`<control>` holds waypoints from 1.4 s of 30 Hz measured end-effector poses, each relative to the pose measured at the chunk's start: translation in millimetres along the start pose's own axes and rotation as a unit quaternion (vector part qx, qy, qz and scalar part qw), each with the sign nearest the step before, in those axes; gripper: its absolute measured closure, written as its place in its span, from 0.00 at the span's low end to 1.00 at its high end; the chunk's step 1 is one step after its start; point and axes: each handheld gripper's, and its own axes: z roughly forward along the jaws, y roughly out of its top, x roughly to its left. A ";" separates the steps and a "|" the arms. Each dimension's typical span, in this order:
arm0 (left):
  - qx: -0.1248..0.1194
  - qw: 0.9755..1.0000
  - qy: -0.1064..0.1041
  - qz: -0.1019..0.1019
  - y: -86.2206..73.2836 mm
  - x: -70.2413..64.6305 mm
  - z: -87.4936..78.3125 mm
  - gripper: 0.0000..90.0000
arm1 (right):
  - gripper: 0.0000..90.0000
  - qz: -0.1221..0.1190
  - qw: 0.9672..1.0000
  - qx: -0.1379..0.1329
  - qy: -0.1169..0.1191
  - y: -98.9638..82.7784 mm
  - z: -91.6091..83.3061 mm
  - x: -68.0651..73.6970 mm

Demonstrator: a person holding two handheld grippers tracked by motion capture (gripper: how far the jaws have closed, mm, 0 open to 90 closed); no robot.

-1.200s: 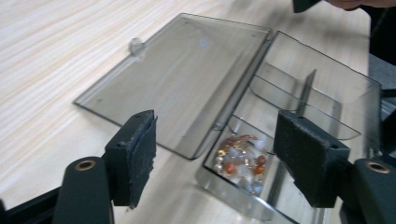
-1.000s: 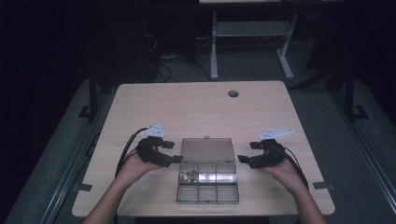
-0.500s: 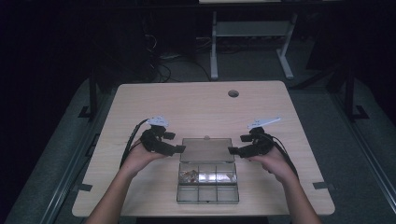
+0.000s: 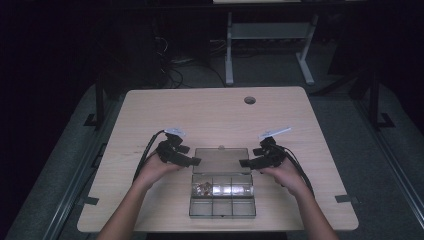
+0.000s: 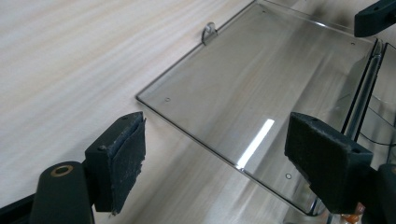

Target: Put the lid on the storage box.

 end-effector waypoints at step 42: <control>-0.002 0.992 -0.095 -0.080 -12.4 3.4 20.6 0.20 | 0.14 0.046 0.996 0.030 0.071 -5.0 20.8 -4.5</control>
